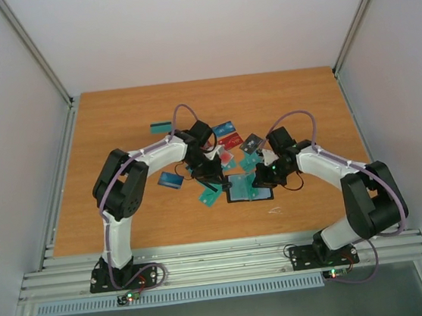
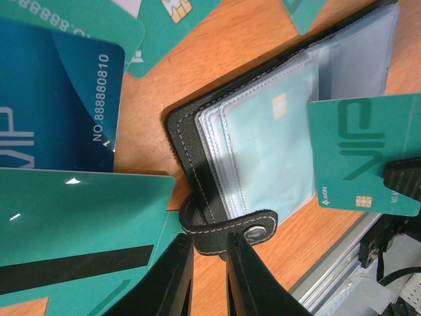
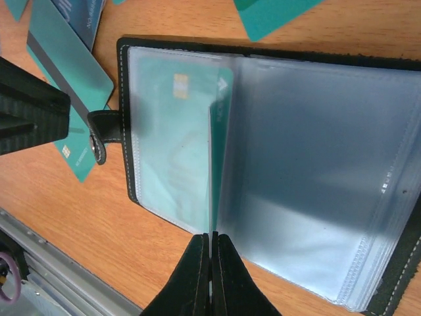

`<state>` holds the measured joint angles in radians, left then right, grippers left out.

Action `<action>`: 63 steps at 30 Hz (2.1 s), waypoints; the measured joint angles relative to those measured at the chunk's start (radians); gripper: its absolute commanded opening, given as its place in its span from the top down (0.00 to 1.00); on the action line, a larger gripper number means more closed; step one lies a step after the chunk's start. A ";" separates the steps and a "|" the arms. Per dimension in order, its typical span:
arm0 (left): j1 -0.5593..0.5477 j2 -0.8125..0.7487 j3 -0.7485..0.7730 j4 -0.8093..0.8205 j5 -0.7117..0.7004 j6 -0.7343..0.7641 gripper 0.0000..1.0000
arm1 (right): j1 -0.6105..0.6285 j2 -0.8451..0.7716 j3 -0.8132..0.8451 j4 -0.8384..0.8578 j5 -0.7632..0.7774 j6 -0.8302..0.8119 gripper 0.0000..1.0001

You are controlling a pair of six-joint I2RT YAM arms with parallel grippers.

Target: Put the credit cards into the card holder

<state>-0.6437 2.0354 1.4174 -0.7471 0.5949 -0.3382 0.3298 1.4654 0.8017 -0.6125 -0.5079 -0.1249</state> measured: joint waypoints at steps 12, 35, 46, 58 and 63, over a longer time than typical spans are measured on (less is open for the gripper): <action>0.000 0.000 0.008 -0.003 0.001 0.012 0.85 | -0.039 0.012 -0.002 -0.001 -0.049 -0.001 0.99; -0.004 0.013 0.011 -0.005 0.003 0.014 0.88 | -0.062 0.009 -0.034 0.007 -0.072 -0.008 0.99; -0.013 0.025 0.019 -0.005 0.003 0.014 0.88 | -0.062 0.009 -0.041 0.031 -0.101 -0.008 0.99; -0.014 0.047 0.031 -0.012 0.003 0.018 0.89 | -0.063 0.041 -0.041 0.052 -0.106 -0.013 0.99; -0.015 0.059 0.060 -0.031 0.003 0.034 0.89 | -0.063 0.045 -0.042 0.070 -0.104 -0.029 0.99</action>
<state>-0.6586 2.0941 1.4769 -0.7780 0.5983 -0.3038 0.2672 1.5105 0.7601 -0.5426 -0.6121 -0.1543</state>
